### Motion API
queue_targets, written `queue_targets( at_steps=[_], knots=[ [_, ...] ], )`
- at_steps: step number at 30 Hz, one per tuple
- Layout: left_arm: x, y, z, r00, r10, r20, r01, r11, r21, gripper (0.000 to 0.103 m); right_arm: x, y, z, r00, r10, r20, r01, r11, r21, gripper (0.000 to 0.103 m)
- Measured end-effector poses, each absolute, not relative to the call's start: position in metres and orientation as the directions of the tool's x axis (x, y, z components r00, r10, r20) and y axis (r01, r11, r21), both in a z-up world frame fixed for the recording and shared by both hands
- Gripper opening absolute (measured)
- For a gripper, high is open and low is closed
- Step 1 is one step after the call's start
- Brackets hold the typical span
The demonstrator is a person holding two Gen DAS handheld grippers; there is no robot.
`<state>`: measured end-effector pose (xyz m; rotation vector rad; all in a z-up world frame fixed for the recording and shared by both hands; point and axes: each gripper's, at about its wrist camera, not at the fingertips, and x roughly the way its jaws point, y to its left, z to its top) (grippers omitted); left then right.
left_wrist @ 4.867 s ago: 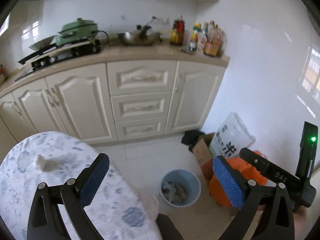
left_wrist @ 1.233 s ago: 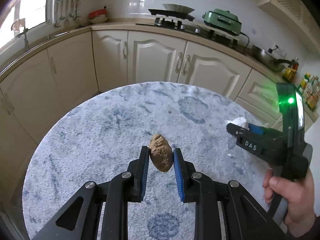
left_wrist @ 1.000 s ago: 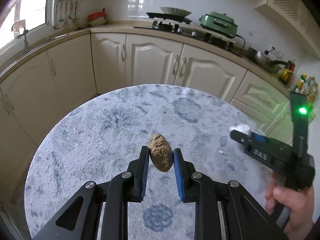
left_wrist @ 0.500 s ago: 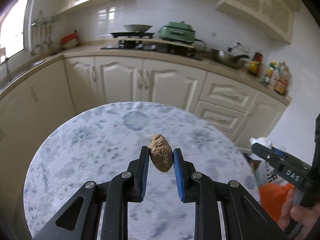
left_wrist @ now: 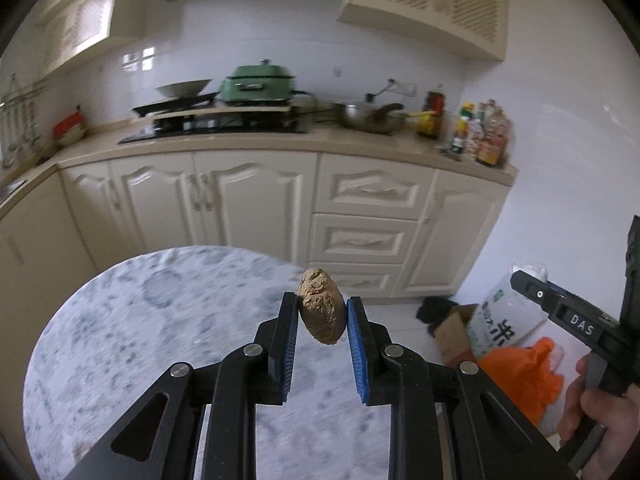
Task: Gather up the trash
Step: 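Carry the brown lump and tissue ball with both tools to the blue bucket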
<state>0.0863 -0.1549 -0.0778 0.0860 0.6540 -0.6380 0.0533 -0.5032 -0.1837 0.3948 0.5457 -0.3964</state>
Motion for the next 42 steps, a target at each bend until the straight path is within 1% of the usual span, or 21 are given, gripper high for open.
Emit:
queue_targets(
  at_steps=[7,11,21,33,39,42],
  knots=[
    [0.086,-0.206,-0.073,0.568,-0.592,-0.572,0.657,0.745,-0.119,0.020,0.025,-0.543,-0.179,0.744,-0.359,-0.563,0.560,0.795,0.232,0.039],
    [0.094,-0.238,-0.079,0.527,-0.623,-0.578,0.698,0.705,-0.124,0.020,0.012,-0.563,-0.180,0.715,-0.406,-0.569,0.606,0.766,0.214,0.039],
    [0.127,-0.327,-0.106,0.407,-0.659,-0.633,0.781,0.610,-0.133,0.020,0.004,-0.605,-0.203,0.659,-0.436,-0.612,0.663,0.722,0.199,0.039],
    [0.168,-0.449,-0.158,0.290,-0.607,-0.740,0.833,0.541,-0.117,0.020,0.005,-0.646,-0.254,0.600,-0.400,-0.693,0.704,0.675,0.220,0.039],
    [0.194,-0.516,-0.201,0.220,-0.543,-0.811,0.850,0.514,-0.114,0.020,0.013,-0.670,-0.291,0.577,-0.341,-0.742,0.713,0.654,0.253,0.039],
    [0.205,-0.545,-0.218,0.188,-0.522,-0.832,0.853,0.507,-0.125,0.020,0.016,-0.680,-0.311,0.571,-0.310,-0.760,0.717,0.639,0.278,0.039]
  ],
)
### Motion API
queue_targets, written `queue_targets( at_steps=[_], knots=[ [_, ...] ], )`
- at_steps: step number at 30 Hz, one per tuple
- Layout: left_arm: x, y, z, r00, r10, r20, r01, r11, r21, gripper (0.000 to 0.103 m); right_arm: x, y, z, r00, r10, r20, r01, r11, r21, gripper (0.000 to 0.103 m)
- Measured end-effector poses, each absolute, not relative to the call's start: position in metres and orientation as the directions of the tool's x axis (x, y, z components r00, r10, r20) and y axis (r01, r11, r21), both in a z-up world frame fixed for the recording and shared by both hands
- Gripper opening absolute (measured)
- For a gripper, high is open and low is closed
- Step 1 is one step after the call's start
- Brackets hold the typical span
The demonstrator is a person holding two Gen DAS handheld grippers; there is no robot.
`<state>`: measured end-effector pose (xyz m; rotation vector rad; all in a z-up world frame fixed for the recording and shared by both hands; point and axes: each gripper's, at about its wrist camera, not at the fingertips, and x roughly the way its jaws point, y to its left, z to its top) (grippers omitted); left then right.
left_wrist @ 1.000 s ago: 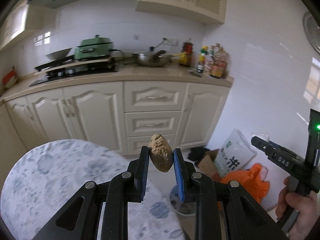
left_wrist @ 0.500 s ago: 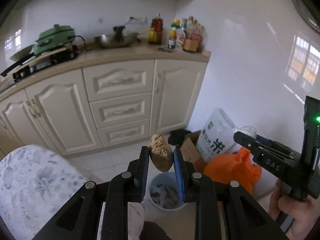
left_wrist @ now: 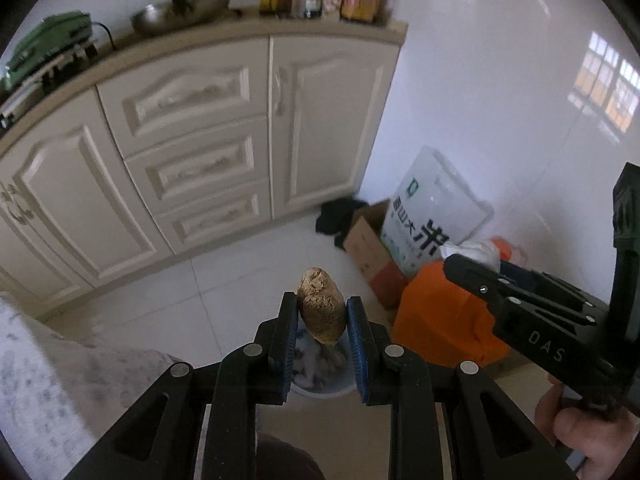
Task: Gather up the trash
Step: 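Carry the brown lump and tissue ball with both tools to the blue bucket, then open both tools to drop the lump and tissue ball into the bucket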
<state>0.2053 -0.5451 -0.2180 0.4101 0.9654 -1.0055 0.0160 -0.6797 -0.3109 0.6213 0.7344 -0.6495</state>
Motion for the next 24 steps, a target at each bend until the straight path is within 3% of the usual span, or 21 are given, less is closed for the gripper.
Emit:
queue_targets(
  at_steps=[7,8,12,14,18,24],
  knots=[
    [0.231,-0.596,-0.252,0.123,-0.473,-0.872,0.855,0.496,-0.149,0.023,0.021,-0.696,-0.341,0.571,-0.263,-0.778,0.715,0.625,0.314,0.042],
    [0.235,-0.604,-0.257,0.125,-0.453,-0.882,0.859,0.494,-0.132,0.031,0.021,-0.699,-0.345,0.568,-0.267,-0.779,0.721,0.618,0.314,0.043],
    [0.246,-0.618,-0.262,0.159,-0.446,-0.881,0.857,0.506,-0.102,0.085,0.017,-0.707,-0.355,0.558,-0.255,-0.790,0.737,0.591,0.329,0.070],
    [0.245,-0.614,-0.260,0.186,-0.452,-0.872,0.853,0.516,-0.085,0.095,0.012,-0.708,-0.358,0.550,-0.255,-0.795,0.751,0.568,0.337,0.082],
    [0.249,-0.610,-0.258,0.209,-0.447,-0.870,0.835,0.545,-0.080,0.098,0.005,-0.707,-0.358,0.549,-0.259,-0.794,0.765,0.539,0.353,0.102],
    [0.239,-0.592,-0.244,0.299,-0.442,-0.846,0.809,0.588,-0.022,0.102,0.003,-0.695,-0.349,0.536,-0.258,-0.804,0.774,0.529,0.347,0.103]
  ],
)
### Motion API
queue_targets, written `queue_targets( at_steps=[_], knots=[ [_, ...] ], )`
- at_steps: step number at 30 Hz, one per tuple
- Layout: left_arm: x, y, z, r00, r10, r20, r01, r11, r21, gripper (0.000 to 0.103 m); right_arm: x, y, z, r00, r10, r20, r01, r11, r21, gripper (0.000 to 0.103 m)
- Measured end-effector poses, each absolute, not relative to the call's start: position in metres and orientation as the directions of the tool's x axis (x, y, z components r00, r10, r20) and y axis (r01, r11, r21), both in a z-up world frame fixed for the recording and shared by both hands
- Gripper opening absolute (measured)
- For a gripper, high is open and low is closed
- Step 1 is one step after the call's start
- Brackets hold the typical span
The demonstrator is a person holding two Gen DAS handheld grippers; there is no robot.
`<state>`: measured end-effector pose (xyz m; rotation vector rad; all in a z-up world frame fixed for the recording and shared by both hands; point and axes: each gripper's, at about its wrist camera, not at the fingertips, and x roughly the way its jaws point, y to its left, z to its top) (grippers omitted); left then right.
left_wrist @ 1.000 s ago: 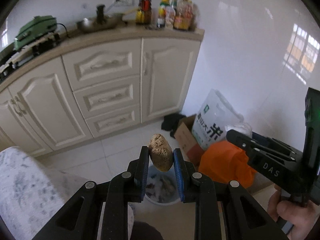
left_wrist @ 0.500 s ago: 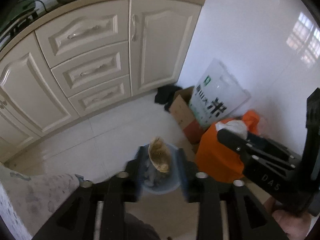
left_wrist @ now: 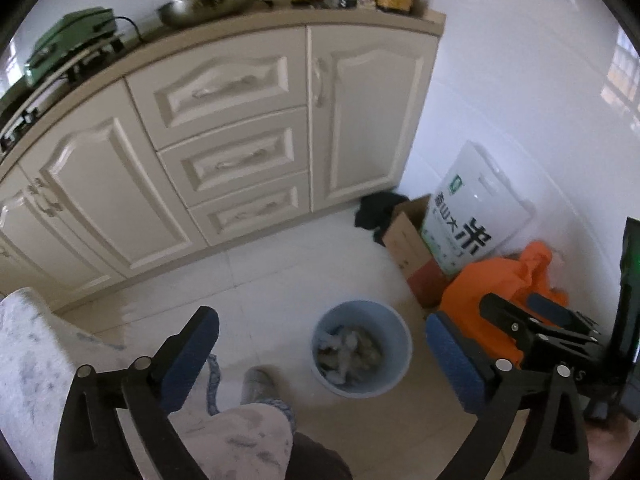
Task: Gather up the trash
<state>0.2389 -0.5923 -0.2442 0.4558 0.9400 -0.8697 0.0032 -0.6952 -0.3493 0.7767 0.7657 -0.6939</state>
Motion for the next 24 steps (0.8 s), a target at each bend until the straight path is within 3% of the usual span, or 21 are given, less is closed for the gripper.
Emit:
queue_targets(
  at_steps=[12,24],
  knots=[
    [0.187,-0.454,-0.177,0.385,-0.516,-0.765,0.766,0.641,-0.047,0.102,0.013,-0.645,-0.295,0.582,-0.281,-0.763,0.733,0.587,0.343,0.103],
    [0.114,-0.267,-0.088,0.591,-0.525,-0.613,0.638,0.769,-0.044,0.102,0.043,-0.541,-0.200,0.703,-0.267,-0.660,0.576,0.757,0.308,0.103]
  ],
)
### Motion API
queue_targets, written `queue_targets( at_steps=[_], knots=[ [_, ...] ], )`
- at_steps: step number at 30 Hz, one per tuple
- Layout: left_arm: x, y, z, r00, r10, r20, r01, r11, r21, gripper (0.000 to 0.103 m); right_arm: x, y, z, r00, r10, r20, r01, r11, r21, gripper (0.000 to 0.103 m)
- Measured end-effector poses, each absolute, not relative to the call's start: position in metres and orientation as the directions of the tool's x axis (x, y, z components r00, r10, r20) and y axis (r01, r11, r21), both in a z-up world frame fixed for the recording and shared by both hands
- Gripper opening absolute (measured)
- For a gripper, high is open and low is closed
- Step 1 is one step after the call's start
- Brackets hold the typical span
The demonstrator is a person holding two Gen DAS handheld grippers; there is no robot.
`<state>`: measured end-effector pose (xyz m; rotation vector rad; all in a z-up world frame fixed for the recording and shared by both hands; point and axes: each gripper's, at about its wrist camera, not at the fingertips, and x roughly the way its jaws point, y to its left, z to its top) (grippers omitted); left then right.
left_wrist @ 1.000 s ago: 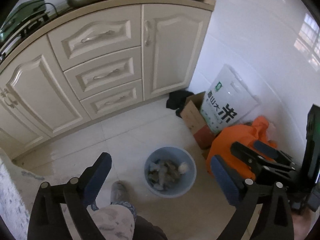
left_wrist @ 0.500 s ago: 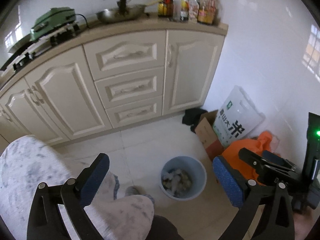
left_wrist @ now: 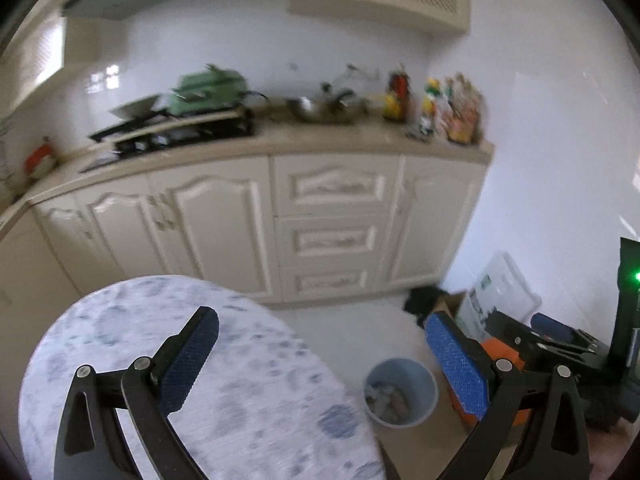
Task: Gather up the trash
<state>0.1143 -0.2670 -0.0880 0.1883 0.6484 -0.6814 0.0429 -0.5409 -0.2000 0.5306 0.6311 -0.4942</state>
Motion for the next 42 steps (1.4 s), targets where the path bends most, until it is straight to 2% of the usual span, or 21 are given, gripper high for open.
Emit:
queue_targets(
  at_steps=[10,18,29,42],
  knots=[
    [0.007,-0.092,-0.046,0.797,-0.350,-0.492,0.391,0.920,-0.021,0.102,0.071,-0.396,-0.130,0.810,-0.177,-0.559,0.337,0.921,0.195,0.103],
    [-0.107,0.002,-0.046,0.879,-0.215,-0.426,0.229,0.973,-0.020,0.102,0.048,-0.295,-0.120,0.870,-0.092,-0.485,0.179,0.974,0.137,0.103],
    [-0.224,0.029,-0.071,0.912,-0.083,-0.401,0.091,0.996,0.001,0.102,-0.003,-0.231,-0.138,0.893,-0.075,-0.445,0.131,0.987,0.097,0.103],
    [-0.306,0.049,-0.062,0.943,-0.085,-0.322,0.082,0.996,-0.023,0.102,-0.056,-0.216,-0.120,0.928,-0.093,-0.361,0.130,0.988,0.080,0.103]
  ],
)
